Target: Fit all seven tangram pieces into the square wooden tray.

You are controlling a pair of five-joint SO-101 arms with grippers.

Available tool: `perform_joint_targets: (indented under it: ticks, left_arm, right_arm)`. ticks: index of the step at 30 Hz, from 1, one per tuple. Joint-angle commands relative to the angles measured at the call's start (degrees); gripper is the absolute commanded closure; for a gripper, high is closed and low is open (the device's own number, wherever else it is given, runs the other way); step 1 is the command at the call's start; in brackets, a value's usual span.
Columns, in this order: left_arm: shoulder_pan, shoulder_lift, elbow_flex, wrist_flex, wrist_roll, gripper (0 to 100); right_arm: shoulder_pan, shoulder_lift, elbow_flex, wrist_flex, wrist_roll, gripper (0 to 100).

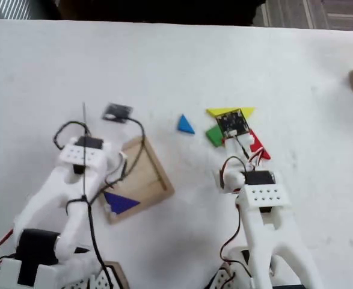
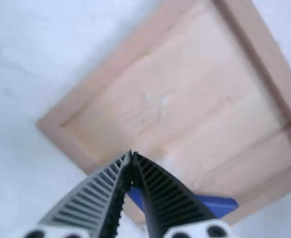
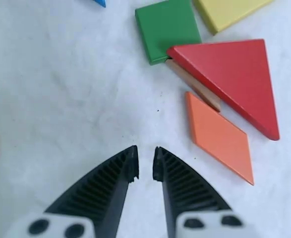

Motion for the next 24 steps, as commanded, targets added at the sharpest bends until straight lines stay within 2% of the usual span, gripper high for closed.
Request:
perform_joint_targets:
  ticks: [1, 4, 7, 9, 14, 18, 24]
  left_arm:
    - [-7.8, -1.8, -5.0, -1.0, 3.7, 97]
    - [-11.6, -1.8, -5.5, -1.4, 3.8, 97]
    - [-16.1, -1.8, -5.3, -5.5, 4.0, 98]
    - [-20.8, -1.6, -5.5, -8.4, 4.9, 98]
    - [-30.2, -1.3, -5.1, -13.4, 18.0, 97]
    - [-30.9, -1.2, -5.1, -13.5, 18.8, 97]
    - [-31.3, 0.6, -5.5, -17.1, 19.0, 98]
  right_arm:
    - [-0.6, -1.9, -0.3, -0.8, 0.4, 93.8]
    - [-0.6, -2.0, -0.4, -0.6, 0.4, 93.8]
    - [-1.1, -2.1, -0.8, -0.6, -1.6, 93.5]
    - [-3.4, -1.9, -2.7, 1.3, -3.4, 89.6]
    - [-10.9, -1.8, -9.0, 8.6, -4.1, 78.6]
    - [-16.9, -1.8, -9.8, 8.7, -4.1, 80.4]
    - [-22.6, -1.7, -9.6, 3.0, -7.5, 82.4]
